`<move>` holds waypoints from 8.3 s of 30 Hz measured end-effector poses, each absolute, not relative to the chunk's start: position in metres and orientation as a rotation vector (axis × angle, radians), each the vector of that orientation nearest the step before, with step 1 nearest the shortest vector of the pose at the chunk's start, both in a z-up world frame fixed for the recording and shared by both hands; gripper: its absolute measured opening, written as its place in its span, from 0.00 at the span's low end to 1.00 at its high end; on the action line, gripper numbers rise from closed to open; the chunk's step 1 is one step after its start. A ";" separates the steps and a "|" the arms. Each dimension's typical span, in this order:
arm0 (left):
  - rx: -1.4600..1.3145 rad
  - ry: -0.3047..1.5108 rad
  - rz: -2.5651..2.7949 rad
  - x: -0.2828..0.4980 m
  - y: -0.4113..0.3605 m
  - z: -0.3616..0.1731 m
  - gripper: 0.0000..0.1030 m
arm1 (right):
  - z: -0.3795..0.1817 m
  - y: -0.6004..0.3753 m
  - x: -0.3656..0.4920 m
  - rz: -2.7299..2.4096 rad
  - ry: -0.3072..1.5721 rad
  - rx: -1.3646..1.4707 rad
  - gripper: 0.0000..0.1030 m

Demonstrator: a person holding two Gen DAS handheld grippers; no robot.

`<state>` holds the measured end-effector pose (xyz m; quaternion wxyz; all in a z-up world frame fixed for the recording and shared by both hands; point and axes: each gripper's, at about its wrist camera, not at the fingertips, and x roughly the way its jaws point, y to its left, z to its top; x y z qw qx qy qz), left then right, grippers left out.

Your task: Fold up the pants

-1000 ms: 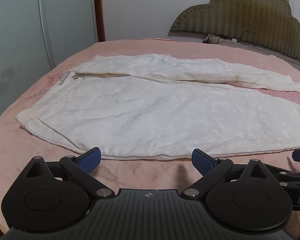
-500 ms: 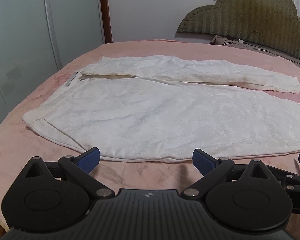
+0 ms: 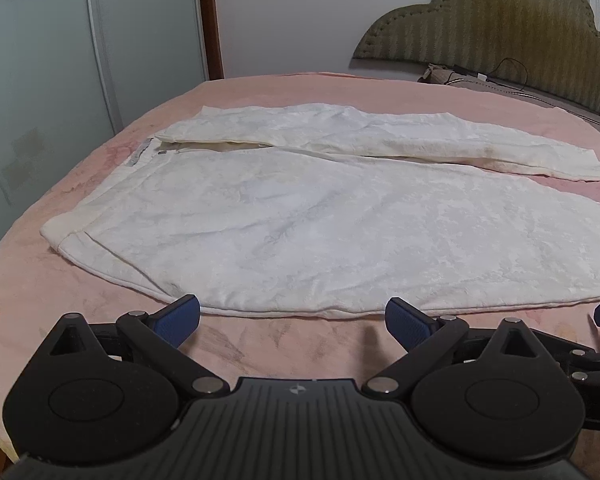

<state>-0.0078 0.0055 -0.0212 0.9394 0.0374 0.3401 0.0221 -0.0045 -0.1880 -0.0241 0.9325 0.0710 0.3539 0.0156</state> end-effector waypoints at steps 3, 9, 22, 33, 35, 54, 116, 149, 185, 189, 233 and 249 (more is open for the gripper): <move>0.086 0.692 0.045 -0.008 0.004 -0.021 0.98 | -0.025 -0.188 -0.004 0.034 0.726 0.147 1.00; 0.093 0.695 0.043 -0.008 0.002 -0.022 0.98 | -0.026 -0.188 -0.004 0.037 0.725 0.145 1.00; 0.096 0.707 0.035 -0.006 0.000 -0.025 0.98 | -0.027 -0.188 -0.004 0.042 0.728 0.153 1.00; 0.113 0.700 0.033 -0.009 -0.003 -0.026 0.98 | -0.027 -0.184 -0.007 0.079 0.693 0.128 1.00; 0.123 0.685 0.030 -0.008 -0.003 -0.024 0.98 | -0.023 -0.183 -0.004 0.103 0.675 0.113 1.00; 0.179 0.591 0.176 0.117 0.029 -0.009 0.98 | 0.009 -0.166 0.110 0.197 0.379 -0.298 1.00; -0.968 0.600 0.088 0.193 0.206 -0.022 0.22 | -0.014 -0.062 0.148 0.662 0.298 -0.685 0.06; -0.208 0.614 0.151 0.076 0.195 -0.022 0.37 | -0.029 -0.024 0.048 0.846 0.429 -0.532 0.21; 0.788 0.370 -0.676 0.027 -0.035 -0.032 0.35 | -0.045 -0.141 0.047 0.475 0.360 -1.068 0.40; 0.809 0.378 -0.722 0.035 -0.044 -0.041 0.14 | -0.051 -0.134 0.051 0.472 0.379 -1.096 0.26; 0.287 0.481 -0.841 0.065 -0.053 -0.029 0.45 | -0.024 -0.361 0.014 -0.073 0.593 0.018 0.09; 0.180 0.613 -0.758 0.086 -0.049 -0.050 0.84 | 0.007 -0.340 0.119 -0.094 0.494 -0.058 0.11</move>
